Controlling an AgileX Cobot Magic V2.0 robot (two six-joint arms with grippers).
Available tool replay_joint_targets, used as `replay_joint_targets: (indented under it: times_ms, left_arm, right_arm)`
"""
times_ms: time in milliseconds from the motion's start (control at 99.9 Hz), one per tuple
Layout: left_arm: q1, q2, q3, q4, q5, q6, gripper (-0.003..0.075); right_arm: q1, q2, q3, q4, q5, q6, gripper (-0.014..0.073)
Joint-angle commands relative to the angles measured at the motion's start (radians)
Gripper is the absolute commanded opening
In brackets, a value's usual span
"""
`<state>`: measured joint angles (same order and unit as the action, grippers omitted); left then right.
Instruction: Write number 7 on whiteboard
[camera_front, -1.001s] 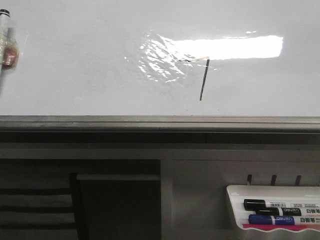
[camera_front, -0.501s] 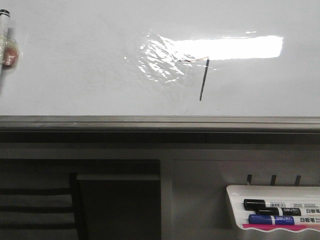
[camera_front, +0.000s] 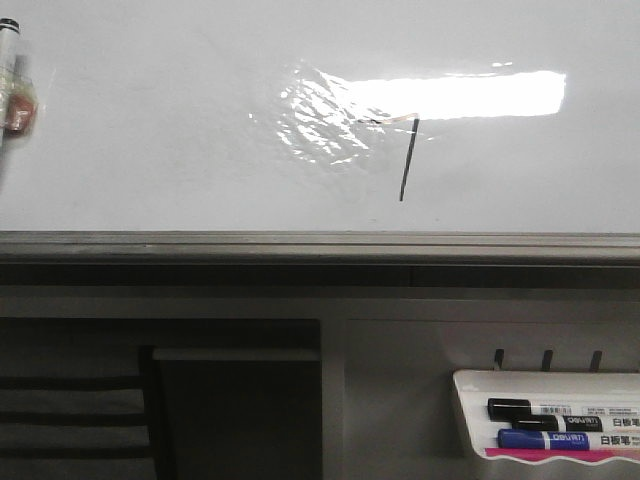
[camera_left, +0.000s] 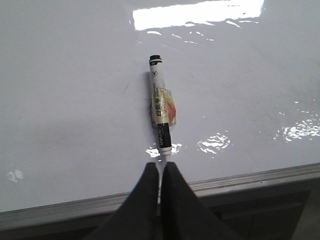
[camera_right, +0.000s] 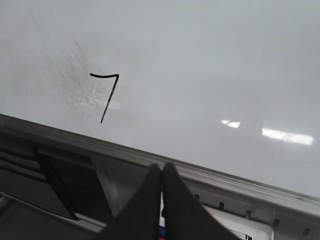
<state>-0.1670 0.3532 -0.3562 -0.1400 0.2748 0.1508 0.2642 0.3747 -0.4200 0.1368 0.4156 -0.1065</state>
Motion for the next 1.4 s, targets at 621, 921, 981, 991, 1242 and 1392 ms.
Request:
replay_joint_targets:
  times_ms: [621,921,981,991,1242,1392]
  left_arm:
    - [0.036,-0.304,0.246,0.044,-0.226,0.0,-0.002]
    - [0.074,-0.388,0.391,0.044,-0.374,0.0,-0.002]
    - [0.078,-0.388,0.391,0.044,-0.374,0.0,-0.002]
    - [0.078,-0.388,0.391,0.044,-0.374,0.0,-0.002]
    - [0.078,-0.388,0.391,0.044,-0.368,0.0,-0.002]
    - [0.078,-0.388,0.391,0.044,-0.368,0.0,-0.002]
  right_arm:
    - [-0.007,0.005,-0.028,-0.011,-0.084,-0.007,-0.0071]
    - [-0.007,0.005,-0.028,-0.011,-0.084,-0.007,-0.0071]
    - [-0.007,0.005,-0.028,-0.011,-0.084,-0.007,-0.0071]
    - [-0.007,0.005,-0.028,-0.011,-0.084,-0.007,-0.0071]
    - [-0.007,0.005,-0.028,-0.011,-0.084,-0.007,-0.0071]
    - [-0.007,0.005,-0.028,-0.011,-0.084,-0.007,-0.0071]
